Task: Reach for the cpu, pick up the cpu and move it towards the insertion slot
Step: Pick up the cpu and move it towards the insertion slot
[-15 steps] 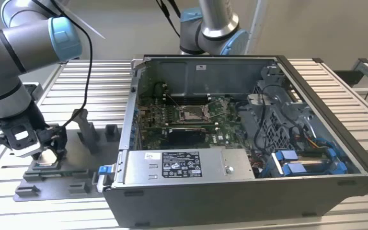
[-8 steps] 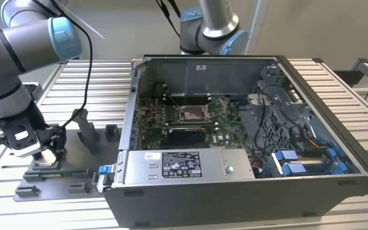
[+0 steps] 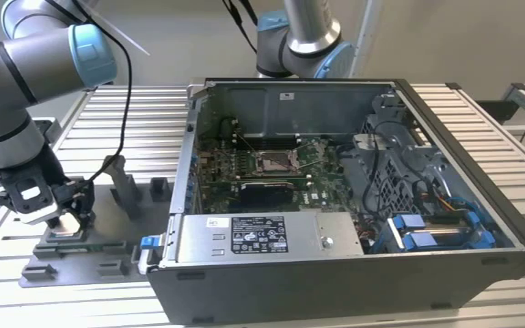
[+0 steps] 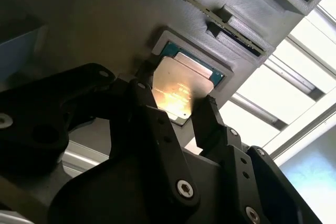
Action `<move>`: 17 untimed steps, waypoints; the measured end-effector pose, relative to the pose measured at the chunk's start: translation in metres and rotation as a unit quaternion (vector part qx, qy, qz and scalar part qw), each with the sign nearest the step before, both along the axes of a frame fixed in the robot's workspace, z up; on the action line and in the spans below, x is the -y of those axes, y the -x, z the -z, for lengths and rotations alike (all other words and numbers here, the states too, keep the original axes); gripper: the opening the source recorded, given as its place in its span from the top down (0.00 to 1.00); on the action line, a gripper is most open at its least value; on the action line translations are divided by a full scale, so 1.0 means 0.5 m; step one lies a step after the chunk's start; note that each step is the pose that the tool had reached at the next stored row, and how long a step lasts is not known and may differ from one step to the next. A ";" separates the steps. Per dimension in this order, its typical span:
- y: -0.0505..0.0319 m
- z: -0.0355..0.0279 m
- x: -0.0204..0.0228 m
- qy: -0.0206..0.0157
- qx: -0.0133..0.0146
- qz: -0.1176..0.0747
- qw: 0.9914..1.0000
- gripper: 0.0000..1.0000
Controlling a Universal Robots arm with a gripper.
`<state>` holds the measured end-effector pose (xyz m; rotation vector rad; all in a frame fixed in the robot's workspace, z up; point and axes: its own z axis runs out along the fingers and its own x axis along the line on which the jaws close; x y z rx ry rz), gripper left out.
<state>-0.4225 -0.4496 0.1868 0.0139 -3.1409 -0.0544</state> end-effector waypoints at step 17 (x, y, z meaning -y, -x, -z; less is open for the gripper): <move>0.000 -0.031 -0.0001 0.000 0.000 0.000 1.000 1.00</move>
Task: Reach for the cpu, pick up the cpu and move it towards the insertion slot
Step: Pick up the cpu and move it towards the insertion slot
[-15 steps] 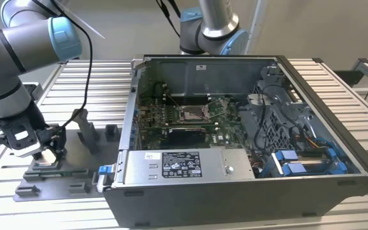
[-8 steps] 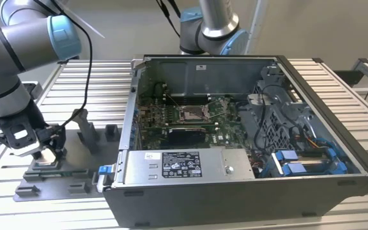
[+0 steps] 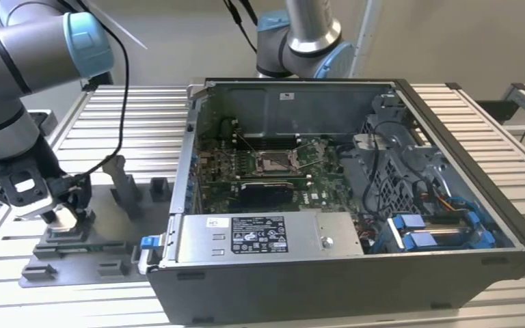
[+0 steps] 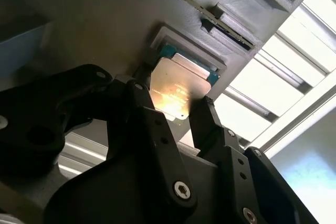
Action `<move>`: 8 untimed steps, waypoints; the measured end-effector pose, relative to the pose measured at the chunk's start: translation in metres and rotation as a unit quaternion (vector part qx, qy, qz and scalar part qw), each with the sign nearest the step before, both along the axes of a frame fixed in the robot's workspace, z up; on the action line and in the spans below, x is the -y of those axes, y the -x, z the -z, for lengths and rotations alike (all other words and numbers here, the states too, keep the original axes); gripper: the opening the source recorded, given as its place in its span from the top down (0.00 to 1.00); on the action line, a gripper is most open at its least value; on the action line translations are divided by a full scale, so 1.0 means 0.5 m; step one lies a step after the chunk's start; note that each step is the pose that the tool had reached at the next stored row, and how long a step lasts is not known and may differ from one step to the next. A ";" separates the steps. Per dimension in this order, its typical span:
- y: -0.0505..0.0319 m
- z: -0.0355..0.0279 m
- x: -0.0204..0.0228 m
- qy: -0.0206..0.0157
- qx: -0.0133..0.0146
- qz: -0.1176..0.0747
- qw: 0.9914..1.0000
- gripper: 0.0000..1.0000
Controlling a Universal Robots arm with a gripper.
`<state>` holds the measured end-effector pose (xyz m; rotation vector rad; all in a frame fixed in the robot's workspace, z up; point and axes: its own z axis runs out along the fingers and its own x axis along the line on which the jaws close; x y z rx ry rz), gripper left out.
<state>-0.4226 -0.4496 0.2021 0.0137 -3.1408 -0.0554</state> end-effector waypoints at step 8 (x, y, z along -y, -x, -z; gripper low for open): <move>0.000 -0.016 0.0002 0.000 0.000 0.000 1.000 1.00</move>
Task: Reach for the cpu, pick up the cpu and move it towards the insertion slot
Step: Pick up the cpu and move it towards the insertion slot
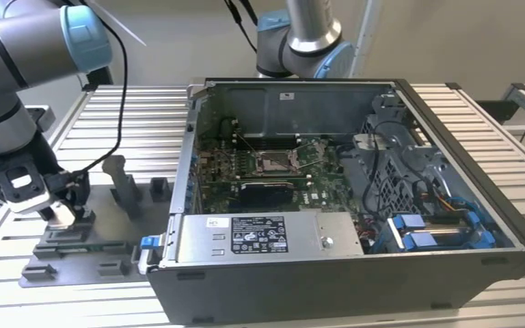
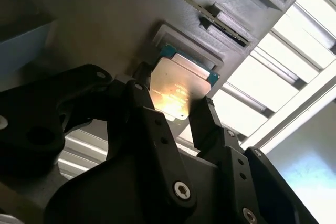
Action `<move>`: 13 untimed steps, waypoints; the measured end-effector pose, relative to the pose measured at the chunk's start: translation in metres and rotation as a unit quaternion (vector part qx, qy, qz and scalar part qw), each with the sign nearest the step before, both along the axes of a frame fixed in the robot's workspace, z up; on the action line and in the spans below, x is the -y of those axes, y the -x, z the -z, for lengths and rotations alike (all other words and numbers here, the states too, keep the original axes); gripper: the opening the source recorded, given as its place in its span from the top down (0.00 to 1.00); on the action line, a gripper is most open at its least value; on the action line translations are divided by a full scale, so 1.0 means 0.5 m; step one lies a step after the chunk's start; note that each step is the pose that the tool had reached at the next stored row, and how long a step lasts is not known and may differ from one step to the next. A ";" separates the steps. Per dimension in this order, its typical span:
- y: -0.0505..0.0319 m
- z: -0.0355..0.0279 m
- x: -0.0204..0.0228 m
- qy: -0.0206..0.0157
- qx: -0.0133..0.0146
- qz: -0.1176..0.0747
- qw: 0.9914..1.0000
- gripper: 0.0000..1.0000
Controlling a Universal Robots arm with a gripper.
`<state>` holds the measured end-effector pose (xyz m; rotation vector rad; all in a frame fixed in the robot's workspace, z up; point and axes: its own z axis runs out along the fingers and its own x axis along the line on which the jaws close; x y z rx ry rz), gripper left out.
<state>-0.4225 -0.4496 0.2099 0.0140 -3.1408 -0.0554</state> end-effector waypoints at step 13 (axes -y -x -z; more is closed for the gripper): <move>0.000 -0.027 -0.0001 0.000 0.000 0.000 1.000 1.00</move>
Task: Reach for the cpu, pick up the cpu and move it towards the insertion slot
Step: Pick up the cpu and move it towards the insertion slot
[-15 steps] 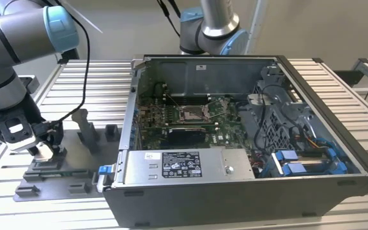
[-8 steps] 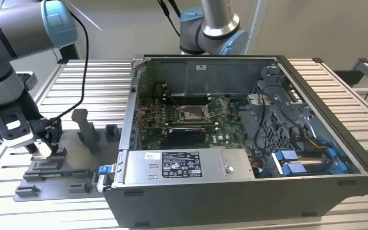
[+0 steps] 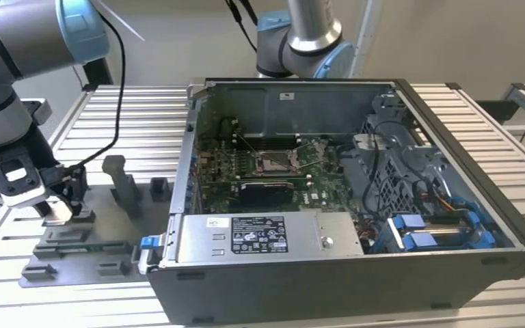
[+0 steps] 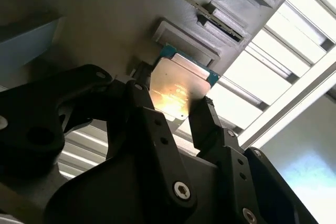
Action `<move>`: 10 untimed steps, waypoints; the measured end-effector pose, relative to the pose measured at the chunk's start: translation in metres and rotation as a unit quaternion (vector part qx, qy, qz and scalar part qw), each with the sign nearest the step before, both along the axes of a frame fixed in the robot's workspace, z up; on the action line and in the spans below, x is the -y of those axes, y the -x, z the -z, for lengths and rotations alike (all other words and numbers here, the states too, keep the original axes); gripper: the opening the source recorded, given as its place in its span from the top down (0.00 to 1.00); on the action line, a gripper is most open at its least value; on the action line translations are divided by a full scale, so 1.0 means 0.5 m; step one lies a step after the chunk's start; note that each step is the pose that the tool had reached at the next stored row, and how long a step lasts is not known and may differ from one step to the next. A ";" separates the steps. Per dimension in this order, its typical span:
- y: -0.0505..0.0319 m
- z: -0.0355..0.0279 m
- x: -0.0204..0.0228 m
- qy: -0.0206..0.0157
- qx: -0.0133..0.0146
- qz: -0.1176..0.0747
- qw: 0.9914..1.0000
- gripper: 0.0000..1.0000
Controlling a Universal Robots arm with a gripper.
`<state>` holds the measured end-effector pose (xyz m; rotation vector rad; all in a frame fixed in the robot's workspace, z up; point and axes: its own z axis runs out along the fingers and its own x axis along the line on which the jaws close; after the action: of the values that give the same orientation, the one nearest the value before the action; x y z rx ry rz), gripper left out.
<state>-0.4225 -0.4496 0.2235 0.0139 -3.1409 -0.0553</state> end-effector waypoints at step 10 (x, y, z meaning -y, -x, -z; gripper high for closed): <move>0.000 -0.033 -0.0001 0.000 0.000 0.000 1.000 1.00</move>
<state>-0.4225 -0.4496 0.2402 0.0138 -3.1409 -0.0554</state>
